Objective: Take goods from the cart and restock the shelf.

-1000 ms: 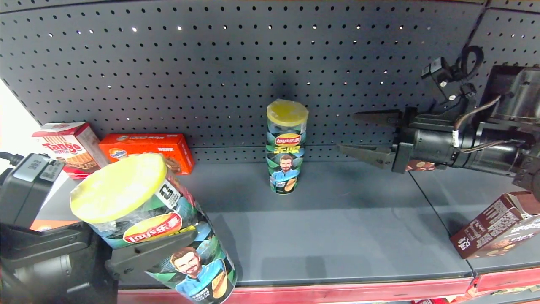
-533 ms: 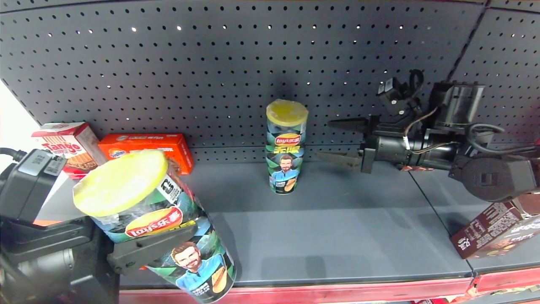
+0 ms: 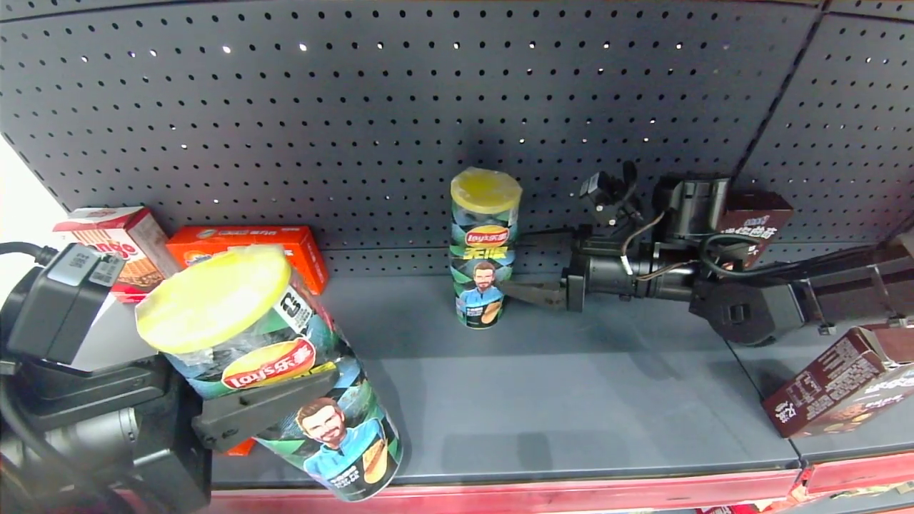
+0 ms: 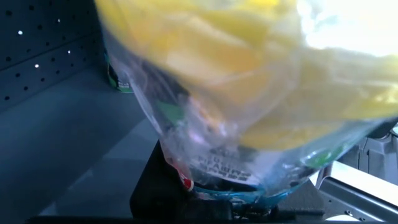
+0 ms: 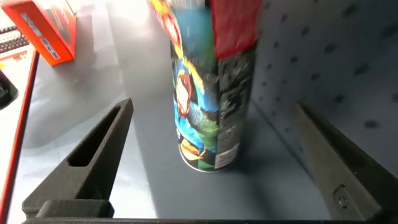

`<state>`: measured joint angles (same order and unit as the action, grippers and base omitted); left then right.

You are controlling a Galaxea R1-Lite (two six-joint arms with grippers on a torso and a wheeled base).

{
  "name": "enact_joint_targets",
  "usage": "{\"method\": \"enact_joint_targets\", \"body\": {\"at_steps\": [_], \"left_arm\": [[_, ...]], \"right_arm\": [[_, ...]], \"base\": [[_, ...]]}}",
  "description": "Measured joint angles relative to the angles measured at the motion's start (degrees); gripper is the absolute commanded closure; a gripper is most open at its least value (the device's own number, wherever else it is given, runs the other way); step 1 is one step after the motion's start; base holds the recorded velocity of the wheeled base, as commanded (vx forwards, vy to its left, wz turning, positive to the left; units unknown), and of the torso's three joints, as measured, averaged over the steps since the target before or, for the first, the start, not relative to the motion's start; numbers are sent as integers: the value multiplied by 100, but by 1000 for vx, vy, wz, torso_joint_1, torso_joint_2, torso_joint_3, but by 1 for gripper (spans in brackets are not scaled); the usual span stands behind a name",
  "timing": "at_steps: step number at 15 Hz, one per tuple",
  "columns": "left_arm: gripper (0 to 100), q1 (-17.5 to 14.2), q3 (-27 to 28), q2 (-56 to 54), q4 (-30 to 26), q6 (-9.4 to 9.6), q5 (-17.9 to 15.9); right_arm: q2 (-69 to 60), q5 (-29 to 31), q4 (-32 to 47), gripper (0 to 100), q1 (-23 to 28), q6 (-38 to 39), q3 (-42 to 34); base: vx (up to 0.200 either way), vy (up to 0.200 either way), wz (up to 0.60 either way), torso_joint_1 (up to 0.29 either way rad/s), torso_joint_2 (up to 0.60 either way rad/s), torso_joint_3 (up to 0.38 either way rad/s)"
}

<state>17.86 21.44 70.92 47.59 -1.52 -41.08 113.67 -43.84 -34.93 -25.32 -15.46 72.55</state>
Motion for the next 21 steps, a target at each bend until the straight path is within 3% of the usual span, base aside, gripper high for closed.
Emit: {"method": "enact_joint_targets", "body": {"at_steps": [9, 16, 21], "left_arm": [[100, -80, -23, -4, -7, 2, 9], [100, -157, -100, -34, -7, 2, 13], [100, -171, -113, -41, -13, -2, 15]], "right_arm": [[288, 18, -62, 0, -288, 0, -11], [59, 134, -62, 0, -371, 0, -446], [234, 495, -43, 0, -386, 30, -61]], "base": [[0, 0, 0, 0, 0, 0], [0, 0, 0, 0, 0, 0], [0, 0, 0, 0, 0, 0]]}}
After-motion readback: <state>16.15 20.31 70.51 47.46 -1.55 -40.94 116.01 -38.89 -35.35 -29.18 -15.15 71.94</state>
